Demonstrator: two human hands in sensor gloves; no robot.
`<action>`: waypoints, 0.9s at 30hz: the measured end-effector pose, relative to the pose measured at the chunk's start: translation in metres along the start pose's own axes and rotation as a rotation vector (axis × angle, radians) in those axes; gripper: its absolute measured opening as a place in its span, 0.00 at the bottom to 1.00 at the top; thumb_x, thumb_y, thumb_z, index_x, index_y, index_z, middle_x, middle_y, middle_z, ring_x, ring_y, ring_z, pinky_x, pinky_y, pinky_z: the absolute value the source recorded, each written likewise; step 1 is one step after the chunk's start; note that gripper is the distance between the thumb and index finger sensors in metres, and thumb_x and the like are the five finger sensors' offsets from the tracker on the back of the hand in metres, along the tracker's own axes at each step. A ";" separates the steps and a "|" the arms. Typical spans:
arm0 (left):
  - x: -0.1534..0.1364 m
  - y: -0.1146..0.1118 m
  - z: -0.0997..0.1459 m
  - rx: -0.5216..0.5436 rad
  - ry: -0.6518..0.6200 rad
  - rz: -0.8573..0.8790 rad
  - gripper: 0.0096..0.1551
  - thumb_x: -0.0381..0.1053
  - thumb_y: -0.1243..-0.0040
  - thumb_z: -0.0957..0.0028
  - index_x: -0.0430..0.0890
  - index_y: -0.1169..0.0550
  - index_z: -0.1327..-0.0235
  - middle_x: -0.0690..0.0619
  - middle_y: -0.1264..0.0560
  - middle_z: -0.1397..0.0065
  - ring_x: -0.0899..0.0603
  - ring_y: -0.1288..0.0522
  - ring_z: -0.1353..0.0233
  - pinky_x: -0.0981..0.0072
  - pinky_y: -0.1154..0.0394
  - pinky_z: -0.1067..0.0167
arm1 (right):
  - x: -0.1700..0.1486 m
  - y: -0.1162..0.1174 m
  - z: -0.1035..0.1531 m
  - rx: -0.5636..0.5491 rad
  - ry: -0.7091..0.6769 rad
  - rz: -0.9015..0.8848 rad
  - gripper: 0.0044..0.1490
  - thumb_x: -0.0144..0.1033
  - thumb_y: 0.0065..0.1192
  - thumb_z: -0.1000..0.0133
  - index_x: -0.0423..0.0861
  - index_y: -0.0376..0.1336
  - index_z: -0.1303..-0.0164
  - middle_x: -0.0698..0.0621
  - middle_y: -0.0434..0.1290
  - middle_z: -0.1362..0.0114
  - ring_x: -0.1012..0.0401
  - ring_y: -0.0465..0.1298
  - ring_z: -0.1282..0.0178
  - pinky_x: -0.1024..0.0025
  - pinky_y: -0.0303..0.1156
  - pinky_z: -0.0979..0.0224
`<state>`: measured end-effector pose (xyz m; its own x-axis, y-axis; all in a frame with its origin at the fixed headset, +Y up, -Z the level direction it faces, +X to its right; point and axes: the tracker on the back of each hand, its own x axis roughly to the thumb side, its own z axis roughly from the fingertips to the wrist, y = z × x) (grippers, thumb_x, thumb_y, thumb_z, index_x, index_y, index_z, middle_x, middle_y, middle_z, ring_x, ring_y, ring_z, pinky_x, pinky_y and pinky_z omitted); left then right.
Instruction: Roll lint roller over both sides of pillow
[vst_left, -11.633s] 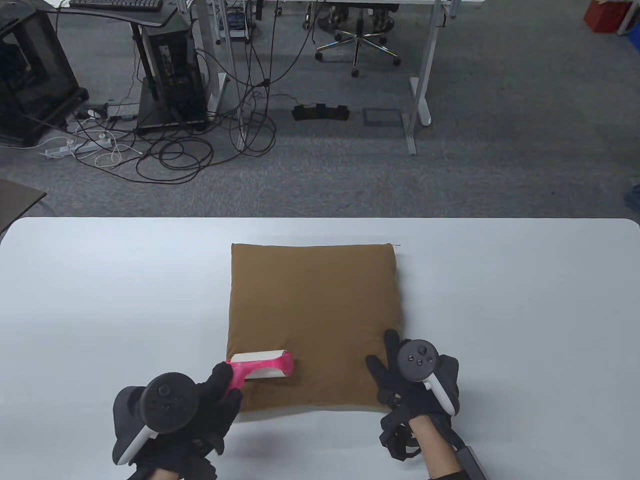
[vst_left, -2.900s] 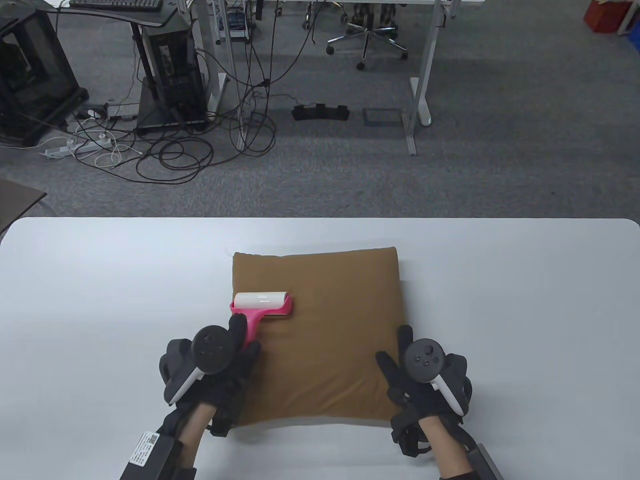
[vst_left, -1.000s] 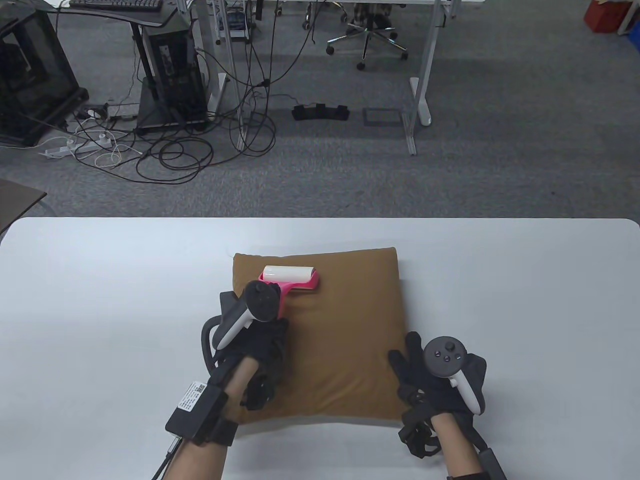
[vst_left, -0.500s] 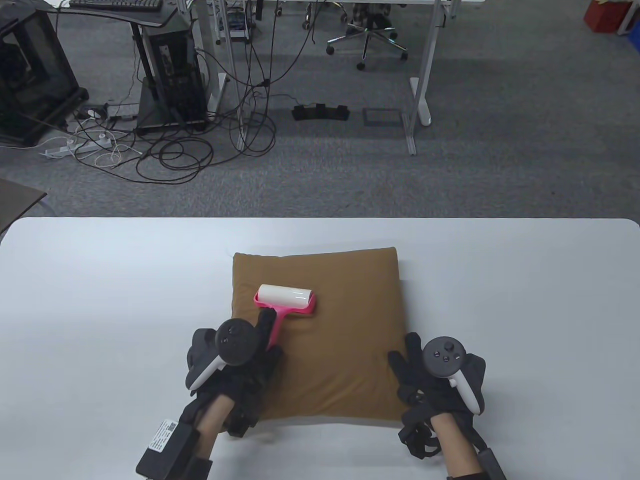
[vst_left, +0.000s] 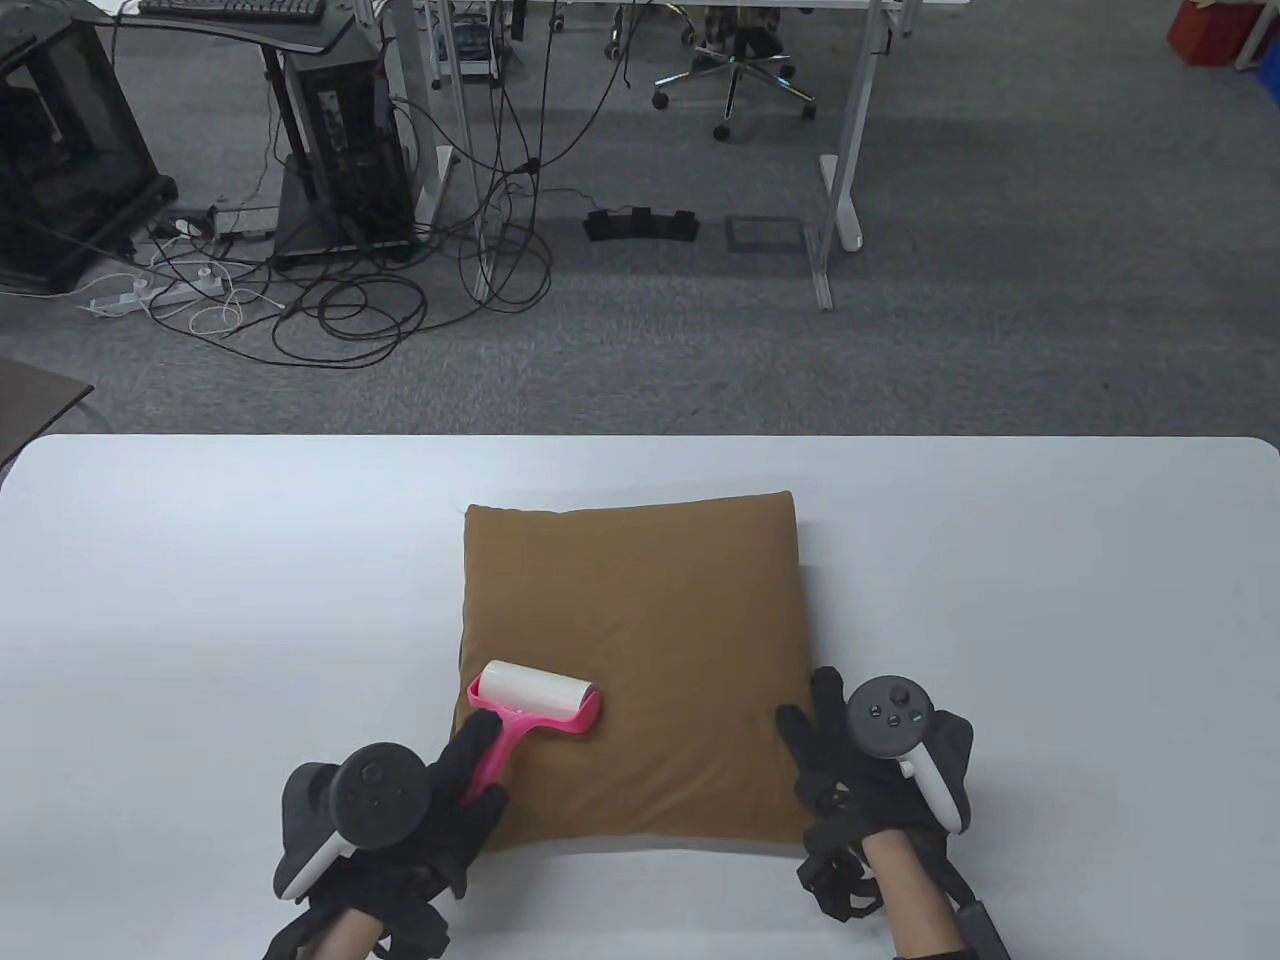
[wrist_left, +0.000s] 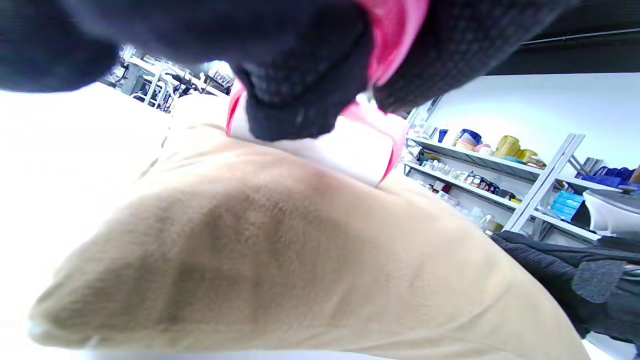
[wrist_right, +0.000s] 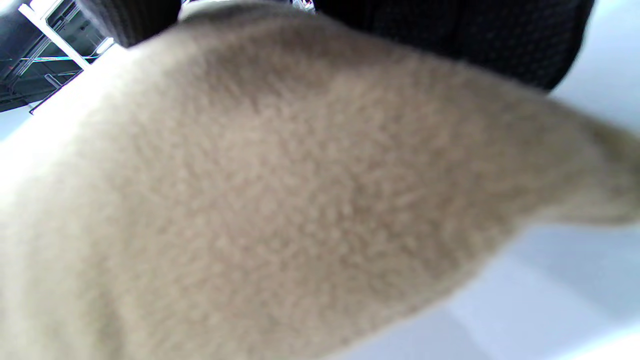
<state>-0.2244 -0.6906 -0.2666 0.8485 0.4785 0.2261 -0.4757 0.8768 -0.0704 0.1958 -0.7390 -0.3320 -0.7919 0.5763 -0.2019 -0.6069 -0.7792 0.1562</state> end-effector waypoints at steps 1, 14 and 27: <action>-0.001 0.002 0.002 0.000 -0.009 -0.002 0.42 0.61 0.33 0.51 0.46 0.33 0.27 0.56 0.12 0.76 0.54 0.19 0.89 0.51 0.16 0.75 | 0.000 0.000 0.000 -0.002 -0.001 -0.001 0.46 0.61 0.39 0.36 0.48 0.39 0.14 0.28 0.68 0.25 0.42 0.81 0.46 0.41 0.74 0.45; -0.005 0.034 0.016 0.077 -0.097 0.105 0.38 0.61 0.33 0.52 0.41 0.25 0.34 0.55 0.12 0.82 0.54 0.20 0.93 0.53 0.16 0.78 | -0.003 -0.008 0.003 -0.046 -0.009 -0.025 0.46 0.60 0.41 0.36 0.48 0.39 0.14 0.27 0.66 0.23 0.40 0.79 0.42 0.39 0.72 0.42; 0.008 0.006 -0.048 0.273 -0.132 0.663 0.40 0.59 0.51 0.41 0.32 0.38 0.28 0.52 0.14 0.56 0.54 0.17 0.78 0.51 0.17 0.64 | 0.048 -0.028 0.045 -0.299 -0.359 -0.057 0.46 0.54 0.54 0.37 0.39 0.47 0.16 0.32 0.59 0.17 0.34 0.61 0.23 0.34 0.63 0.32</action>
<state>-0.2088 -0.6794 -0.3119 0.3345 0.8802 0.3366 -0.9358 0.3526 0.0081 0.1718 -0.6781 -0.3025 -0.7627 0.6281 0.1538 -0.6461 -0.7500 -0.1412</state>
